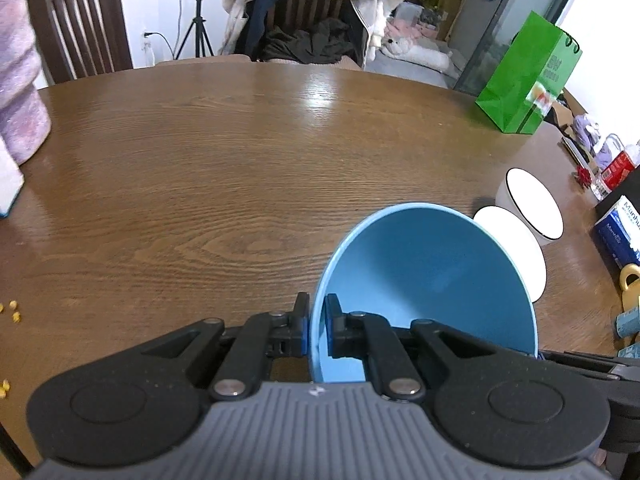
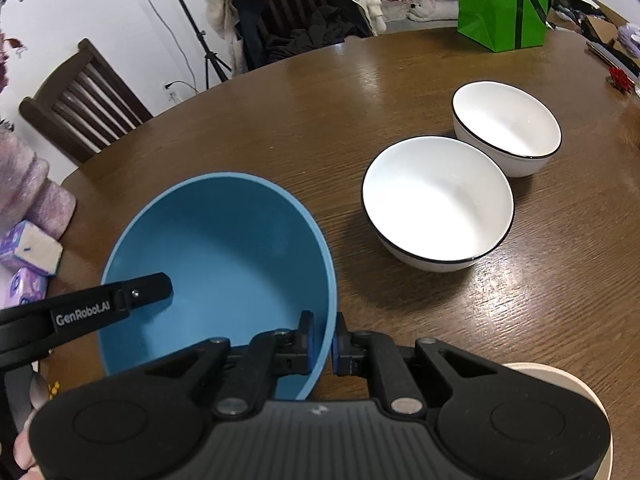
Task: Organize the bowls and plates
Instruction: 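Lift the blue bowl with both grippers and carry it toward the snack boxes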
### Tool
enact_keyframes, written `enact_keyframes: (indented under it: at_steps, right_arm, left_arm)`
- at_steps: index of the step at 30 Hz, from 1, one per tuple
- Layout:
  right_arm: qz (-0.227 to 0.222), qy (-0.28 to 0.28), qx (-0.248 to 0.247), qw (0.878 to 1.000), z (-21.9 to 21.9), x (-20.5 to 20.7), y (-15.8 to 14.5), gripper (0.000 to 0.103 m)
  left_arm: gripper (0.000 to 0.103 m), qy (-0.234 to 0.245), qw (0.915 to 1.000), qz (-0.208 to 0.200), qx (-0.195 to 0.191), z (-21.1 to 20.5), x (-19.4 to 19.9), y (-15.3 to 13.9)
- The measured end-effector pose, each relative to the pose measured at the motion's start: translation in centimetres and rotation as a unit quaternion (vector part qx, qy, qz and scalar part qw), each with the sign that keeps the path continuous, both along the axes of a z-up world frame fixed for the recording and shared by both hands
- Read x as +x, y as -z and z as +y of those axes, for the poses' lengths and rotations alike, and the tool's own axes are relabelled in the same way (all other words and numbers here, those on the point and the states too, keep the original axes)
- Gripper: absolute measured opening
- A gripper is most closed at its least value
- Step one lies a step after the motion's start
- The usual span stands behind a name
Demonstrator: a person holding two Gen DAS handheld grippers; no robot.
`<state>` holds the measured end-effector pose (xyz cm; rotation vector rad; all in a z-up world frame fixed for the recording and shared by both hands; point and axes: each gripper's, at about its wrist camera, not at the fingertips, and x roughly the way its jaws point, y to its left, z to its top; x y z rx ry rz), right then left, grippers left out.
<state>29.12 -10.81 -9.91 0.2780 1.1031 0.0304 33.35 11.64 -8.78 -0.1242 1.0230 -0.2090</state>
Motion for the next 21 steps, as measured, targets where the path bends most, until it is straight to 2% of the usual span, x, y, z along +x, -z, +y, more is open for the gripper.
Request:
enact_keyframes:
  at_steps: [21]
  right_arm:
    - [-0.026,-0.069,0.004,0.997,1.9,-6.0,-2.7,0.008]
  left_arm:
    - [0.009,-0.069,0.9973,-0.026,0.006,2.3,-8.6,-2.8]
